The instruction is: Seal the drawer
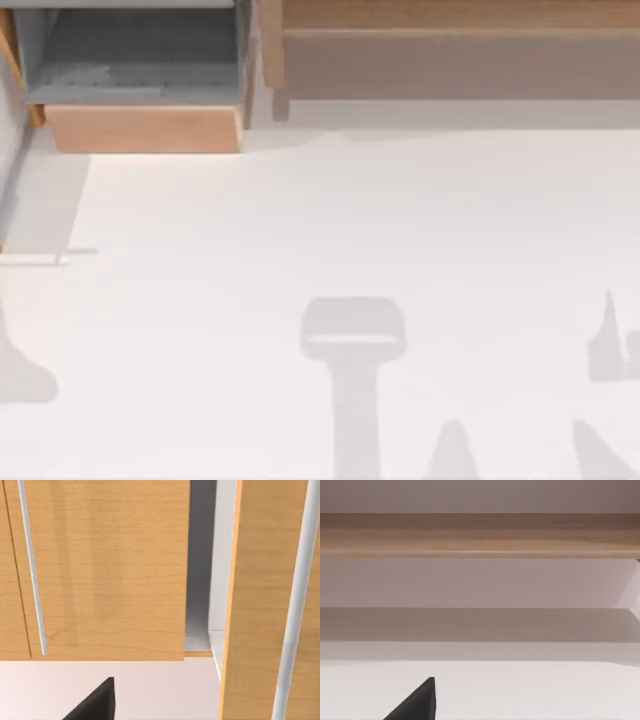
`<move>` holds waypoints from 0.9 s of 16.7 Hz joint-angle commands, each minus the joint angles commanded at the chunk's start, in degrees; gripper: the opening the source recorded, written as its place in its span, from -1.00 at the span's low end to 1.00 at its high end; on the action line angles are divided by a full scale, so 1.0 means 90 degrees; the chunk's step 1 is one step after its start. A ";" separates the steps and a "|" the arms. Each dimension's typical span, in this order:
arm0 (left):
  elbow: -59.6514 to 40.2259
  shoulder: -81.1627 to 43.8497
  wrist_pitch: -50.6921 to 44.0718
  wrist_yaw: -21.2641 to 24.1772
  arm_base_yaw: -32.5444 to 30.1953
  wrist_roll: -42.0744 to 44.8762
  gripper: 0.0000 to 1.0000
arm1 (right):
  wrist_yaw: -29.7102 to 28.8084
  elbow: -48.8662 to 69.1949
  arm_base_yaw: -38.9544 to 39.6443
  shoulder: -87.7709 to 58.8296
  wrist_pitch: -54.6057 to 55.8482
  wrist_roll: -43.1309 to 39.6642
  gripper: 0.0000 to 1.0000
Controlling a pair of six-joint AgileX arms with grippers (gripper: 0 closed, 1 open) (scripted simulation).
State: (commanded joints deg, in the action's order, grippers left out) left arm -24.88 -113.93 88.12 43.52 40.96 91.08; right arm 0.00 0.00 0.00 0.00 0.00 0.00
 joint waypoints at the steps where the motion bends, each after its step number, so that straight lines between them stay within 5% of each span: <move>1: -0.0024 -0.0007 -0.0009 -0.0017 -0.0013 0.0002 1.00 | 0.0000 0.0000 0.0000 0.0000 0.0000 0.0000 1.00; 10: -0.0519 -0.0216 -0.0275 -0.0369 -0.0356 0.0001 1.00 | 0.0000 0.0000 0.0000 0.0000 0.0000 0.0000 1.00; 15: -0.0519 -0.0216 -0.0275 -0.0369 -0.0356 0.0001 0.25 | 0.0000 0.0000 0.0000 0.0000 0.0000 0.0000 1.00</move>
State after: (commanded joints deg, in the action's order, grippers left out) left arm -29.55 -115.87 85.65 40.20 37.75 91.08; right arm 0.00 0.00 0.00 0.00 0.00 0.00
